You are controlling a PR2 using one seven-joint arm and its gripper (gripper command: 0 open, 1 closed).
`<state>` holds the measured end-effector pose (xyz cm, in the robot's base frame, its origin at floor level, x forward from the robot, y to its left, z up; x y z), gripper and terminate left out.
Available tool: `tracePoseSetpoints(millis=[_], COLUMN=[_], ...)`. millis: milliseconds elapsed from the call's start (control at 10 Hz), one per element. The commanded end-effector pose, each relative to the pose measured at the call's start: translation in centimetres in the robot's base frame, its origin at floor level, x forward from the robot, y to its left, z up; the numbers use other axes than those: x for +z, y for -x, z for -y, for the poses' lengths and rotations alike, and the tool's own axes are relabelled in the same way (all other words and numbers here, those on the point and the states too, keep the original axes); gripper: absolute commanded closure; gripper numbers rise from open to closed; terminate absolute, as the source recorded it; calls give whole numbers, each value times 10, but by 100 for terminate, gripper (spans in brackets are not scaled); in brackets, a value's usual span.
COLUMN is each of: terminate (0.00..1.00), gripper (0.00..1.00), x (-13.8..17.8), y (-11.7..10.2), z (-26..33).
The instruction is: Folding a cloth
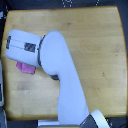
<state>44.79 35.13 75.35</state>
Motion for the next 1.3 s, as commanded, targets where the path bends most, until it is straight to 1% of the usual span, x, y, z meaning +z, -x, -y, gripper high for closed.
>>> tracePoseSetpoints(millis=[0, 300, 500, 600, 700, 800, 1000, 1100, 1200], terminate=[0, 0, 0, 0, 0, 0, 0, 0, 0], gripper=[0, 0, 0, 0, 0, 0, 0, 0, 0], x=[-1, 5, 30, 55, 85, 116, 141, 150, 153], y=[-7, -18, -26, -63, -78, -108, -122, -123, -122], z=[18, 32, 42, 57, 69, 97, 131, 146, 152])
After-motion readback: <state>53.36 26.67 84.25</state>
